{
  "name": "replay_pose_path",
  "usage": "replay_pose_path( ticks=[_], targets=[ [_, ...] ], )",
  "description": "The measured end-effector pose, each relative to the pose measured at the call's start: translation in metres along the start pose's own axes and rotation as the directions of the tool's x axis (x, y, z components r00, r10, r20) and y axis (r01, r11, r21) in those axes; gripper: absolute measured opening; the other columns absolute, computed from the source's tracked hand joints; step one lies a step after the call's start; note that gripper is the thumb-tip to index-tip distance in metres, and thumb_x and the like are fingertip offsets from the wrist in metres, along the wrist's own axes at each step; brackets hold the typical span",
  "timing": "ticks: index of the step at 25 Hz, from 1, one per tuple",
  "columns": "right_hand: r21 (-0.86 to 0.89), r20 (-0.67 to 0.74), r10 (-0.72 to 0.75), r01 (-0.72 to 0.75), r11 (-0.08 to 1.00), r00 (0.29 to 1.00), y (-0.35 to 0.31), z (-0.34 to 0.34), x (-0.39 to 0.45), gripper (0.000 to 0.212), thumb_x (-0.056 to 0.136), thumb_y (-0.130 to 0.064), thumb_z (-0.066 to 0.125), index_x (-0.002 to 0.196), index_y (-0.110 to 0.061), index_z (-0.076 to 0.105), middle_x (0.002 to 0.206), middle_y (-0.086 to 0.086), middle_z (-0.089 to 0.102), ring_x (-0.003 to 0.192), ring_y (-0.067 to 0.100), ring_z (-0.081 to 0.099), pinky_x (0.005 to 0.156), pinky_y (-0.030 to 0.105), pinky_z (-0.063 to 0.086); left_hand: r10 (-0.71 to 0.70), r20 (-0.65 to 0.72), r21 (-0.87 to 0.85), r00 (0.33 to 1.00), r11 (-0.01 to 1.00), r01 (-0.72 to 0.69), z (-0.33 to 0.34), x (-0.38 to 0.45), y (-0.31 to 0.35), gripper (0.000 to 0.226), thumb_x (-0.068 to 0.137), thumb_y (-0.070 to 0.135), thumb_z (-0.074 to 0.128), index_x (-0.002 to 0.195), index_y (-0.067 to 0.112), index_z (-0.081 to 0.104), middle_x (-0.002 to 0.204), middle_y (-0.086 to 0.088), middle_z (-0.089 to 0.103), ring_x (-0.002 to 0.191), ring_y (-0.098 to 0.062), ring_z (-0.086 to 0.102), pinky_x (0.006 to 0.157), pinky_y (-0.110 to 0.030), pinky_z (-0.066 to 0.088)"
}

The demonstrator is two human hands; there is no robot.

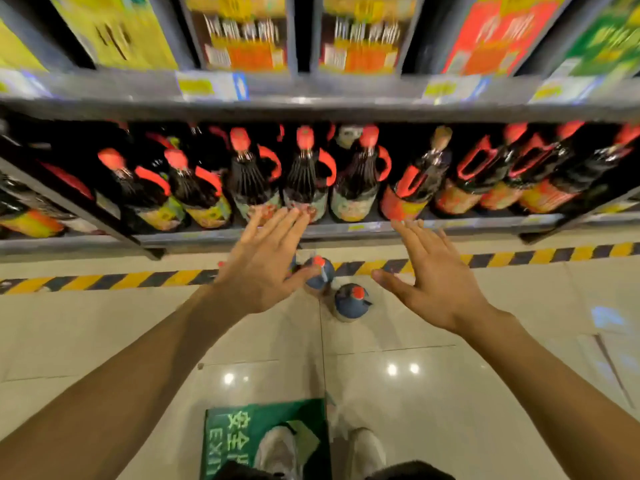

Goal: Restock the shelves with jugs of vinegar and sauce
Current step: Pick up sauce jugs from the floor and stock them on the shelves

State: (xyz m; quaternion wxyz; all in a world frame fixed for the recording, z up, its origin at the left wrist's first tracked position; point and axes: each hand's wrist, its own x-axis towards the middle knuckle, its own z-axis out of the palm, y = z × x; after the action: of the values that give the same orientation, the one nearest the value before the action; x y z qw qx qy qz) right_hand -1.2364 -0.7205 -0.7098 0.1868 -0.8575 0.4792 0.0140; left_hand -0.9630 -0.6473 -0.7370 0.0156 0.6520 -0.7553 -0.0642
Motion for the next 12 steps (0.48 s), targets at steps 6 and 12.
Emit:
replay_pose_path(
  ticks=[6,12],
  targets=[
    [0.008,-0.060,-0.027,0.027,1.000,0.998,0.060,0.174,0.041,0.100,0.085,-0.078,0.035,0.163,-0.017,0.025,0.171,0.008,0.019,0.159,0.025,0.017,0.127,0.042,0.008,0.038,-0.092,0.013,0.995,0.999,-0.037,0.166,0.034,-0.027,0.093,0.094,0.071,0.035,0.161,0.008,0.023,0.168,-0.012,0.024,0.156,-0.028,0.023,0.127,-0.052,0.013],
    [0.055,-0.071,-0.037,0.041,0.998,0.997,0.074,0.231,0.050,0.093,0.086,-0.076,0.039,0.160,-0.020,0.033,0.169,0.006,0.027,0.156,0.025,0.024,0.127,0.041,0.013,0.130,-0.083,0.006,0.988,0.991,-0.130,0.213,0.058,-0.035,0.084,0.099,0.059,0.051,0.163,0.014,0.022,0.170,-0.004,0.022,0.159,-0.021,0.010,0.129,-0.045,0.007]
  ],
)
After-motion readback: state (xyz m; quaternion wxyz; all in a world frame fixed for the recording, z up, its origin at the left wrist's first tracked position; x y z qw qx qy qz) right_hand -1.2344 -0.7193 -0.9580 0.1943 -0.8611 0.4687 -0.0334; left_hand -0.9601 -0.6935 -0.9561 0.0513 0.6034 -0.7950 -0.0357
